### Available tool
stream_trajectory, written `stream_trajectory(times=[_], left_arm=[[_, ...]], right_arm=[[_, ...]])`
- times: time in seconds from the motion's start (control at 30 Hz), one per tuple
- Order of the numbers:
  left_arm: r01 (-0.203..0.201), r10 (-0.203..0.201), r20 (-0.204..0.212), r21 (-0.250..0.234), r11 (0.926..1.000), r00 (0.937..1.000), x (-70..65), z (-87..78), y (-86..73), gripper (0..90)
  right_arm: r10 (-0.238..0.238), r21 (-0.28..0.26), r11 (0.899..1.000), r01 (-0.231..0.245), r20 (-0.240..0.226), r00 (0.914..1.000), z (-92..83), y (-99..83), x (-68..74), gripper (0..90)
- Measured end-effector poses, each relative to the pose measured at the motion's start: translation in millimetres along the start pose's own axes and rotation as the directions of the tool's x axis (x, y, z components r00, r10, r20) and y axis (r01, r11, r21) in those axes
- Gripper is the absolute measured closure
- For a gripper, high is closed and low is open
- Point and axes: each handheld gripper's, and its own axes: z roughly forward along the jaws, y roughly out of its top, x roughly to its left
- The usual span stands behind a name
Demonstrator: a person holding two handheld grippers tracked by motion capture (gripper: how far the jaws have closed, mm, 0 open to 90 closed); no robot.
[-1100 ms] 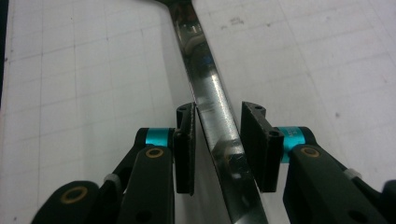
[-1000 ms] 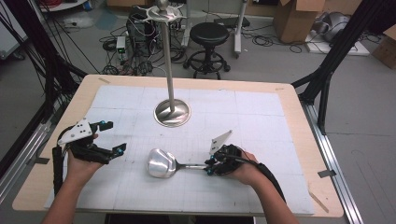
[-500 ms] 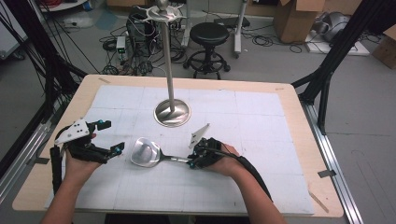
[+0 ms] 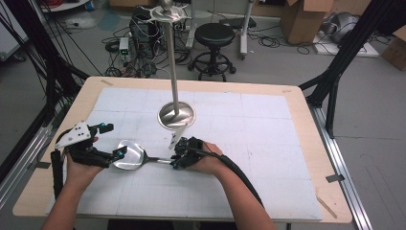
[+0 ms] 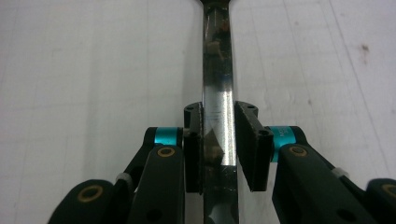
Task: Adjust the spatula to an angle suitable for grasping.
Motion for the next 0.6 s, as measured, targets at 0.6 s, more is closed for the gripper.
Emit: stream_trajectory(times=[0.6], left_arm=[[-0.006, 0.006, 0.009, 0.008, 0.9999, 0.9999, -5.4, -1.6, 0.9, 1.7]], right_arm=[[0.080, -0.150, 0.986, -0.069, 0.074, 0.9940, -58.0, -19.7, 7.8, 47.1]])
